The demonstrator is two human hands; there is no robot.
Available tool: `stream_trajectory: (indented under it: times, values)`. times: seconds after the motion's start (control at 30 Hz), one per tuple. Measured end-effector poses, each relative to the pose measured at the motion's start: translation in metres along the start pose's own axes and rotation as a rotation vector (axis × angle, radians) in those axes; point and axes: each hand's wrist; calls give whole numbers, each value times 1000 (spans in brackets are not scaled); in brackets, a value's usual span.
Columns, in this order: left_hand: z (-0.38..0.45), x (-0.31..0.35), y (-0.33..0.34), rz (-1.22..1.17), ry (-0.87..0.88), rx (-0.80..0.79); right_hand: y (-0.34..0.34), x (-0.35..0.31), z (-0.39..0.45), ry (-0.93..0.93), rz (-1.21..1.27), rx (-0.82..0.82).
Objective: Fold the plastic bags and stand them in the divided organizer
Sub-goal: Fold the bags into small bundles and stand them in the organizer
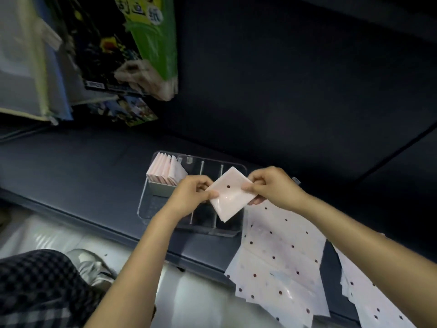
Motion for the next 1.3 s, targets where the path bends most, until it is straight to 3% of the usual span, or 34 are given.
stream_trajectory:
  times: [0.13, 0.3, 0.43, 0.6, 0.73, 0.87, 0.97, 1.07, 1.17, 1.3]
  values:
    - [4, -18, -39, 434, 23, 308, 12, -33, 50, 38, -65, 157]
    - [3, -49, -53, 760, -40, 400, 50, -64, 99, -7, -418, 300]
    - [3, -60, -57, 691, -36, 539, 83, -73, 123, 60, -688, 293]
    - [0, -65, -57, 570, 24, 577, 117, -79, 147, 275, -454, 183]
    - [-5, -68, -54, 530, 67, 595, 131, -83, 154, 217, -267, 99]
    - [-12, -70, -48, 480, 49, 629, 130, -78, 150, 153, -292, -58]
    - [-18, -62, -34, 420, 123, 680, 118, -65, 130, 77, -235, 53]
    - [-22, -50, -7, 396, 272, 584, 100, -35, 87, 11, -167, 210]
    - [-27, -48, 31, 415, 326, 326, 88, 23, 23, -7, -199, 286]
    - [-48, -72, 85, 523, 206, -110, 99, 116, -82, 131, -361, 162]
Point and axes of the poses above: each hand's wrist, its own z-axis towards the middle knuckle, its own y-axis out of the palm, x = y × z, and after that the axes turned 15 degrees about -z, right-handed
